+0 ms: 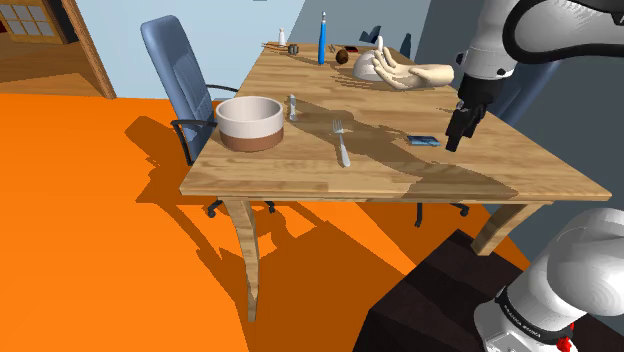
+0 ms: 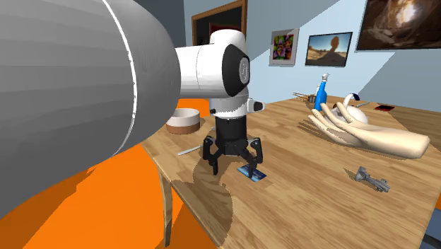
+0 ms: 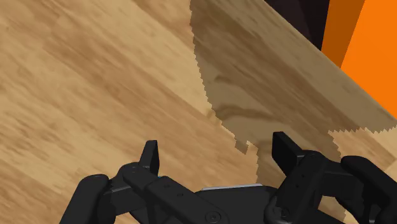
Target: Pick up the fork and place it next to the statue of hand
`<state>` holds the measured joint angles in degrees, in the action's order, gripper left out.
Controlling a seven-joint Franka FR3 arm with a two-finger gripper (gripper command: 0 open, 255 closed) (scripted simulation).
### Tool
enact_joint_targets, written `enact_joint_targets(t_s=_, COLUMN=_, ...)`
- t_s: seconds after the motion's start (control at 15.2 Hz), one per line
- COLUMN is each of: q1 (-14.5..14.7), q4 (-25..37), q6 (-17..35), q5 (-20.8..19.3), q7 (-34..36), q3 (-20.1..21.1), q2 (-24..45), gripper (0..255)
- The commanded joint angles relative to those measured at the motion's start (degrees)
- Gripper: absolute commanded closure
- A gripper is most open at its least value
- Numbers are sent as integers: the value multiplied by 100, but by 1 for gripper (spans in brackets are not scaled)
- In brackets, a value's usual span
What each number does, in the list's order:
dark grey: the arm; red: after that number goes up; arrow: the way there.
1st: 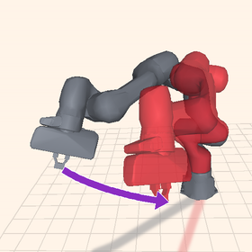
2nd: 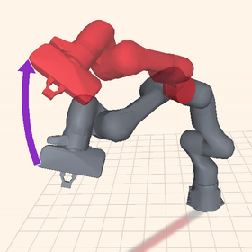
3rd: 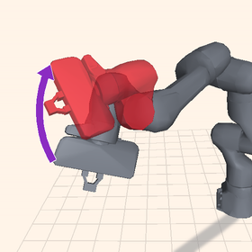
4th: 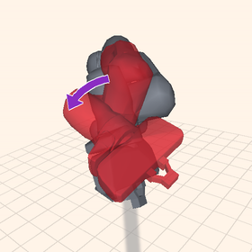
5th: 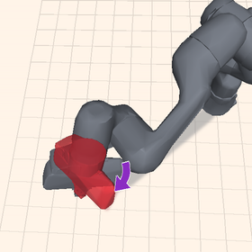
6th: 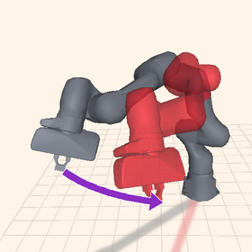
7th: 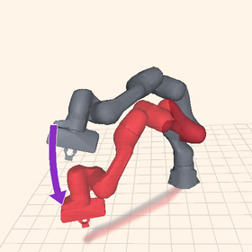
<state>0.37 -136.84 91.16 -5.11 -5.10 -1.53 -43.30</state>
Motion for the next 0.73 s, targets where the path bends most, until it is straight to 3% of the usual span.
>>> enact_joint_targets(t_s=0.0, q1=0, q4=0, q6=0, q5=0, q7=0, q3=0, q2=0, gripper=0)
enact_joint_targets(t_s=0.66, q1=-156, q4=1073, q6=823, q5=652, q7=2385, q3=991, q2=1671, gripper=0)
